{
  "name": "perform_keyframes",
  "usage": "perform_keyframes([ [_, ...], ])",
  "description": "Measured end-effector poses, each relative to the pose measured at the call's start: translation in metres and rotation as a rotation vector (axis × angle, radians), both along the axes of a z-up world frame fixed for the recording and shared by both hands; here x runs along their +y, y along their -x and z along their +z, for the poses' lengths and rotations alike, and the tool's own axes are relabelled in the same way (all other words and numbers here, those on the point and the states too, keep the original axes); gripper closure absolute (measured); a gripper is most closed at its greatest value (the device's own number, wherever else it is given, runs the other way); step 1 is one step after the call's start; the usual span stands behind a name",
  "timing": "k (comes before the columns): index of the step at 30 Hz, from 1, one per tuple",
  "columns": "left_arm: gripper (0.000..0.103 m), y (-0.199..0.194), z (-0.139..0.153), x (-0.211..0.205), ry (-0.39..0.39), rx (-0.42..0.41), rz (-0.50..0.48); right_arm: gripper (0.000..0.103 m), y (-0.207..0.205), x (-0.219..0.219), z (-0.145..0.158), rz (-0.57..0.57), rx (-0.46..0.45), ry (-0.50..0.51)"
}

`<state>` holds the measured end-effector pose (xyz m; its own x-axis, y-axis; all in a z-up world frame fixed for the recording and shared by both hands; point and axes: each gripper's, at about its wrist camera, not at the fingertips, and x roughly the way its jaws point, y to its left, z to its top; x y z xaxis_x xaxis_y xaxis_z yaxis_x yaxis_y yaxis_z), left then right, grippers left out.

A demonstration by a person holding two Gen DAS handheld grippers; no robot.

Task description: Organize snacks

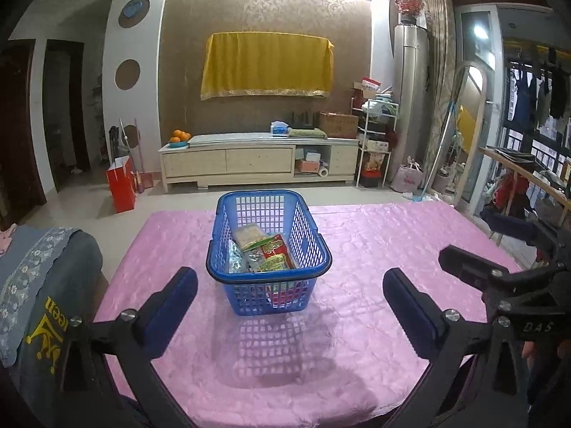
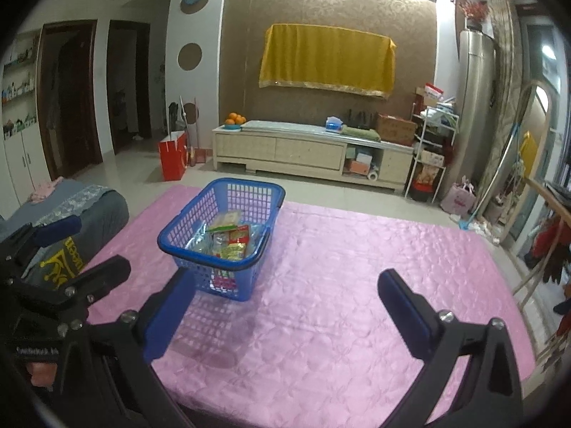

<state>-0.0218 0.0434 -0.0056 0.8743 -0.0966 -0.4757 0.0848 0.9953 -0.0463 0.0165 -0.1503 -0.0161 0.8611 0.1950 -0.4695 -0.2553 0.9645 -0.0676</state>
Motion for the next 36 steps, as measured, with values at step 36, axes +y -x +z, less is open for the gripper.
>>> perform_keyframes([
  [36,0.000,0.014,0.003,-0.012,-0.034,-0.021,0.030,0.000,0.020,-0.009,0.000,-0.008,-0.013,-0.048],
])
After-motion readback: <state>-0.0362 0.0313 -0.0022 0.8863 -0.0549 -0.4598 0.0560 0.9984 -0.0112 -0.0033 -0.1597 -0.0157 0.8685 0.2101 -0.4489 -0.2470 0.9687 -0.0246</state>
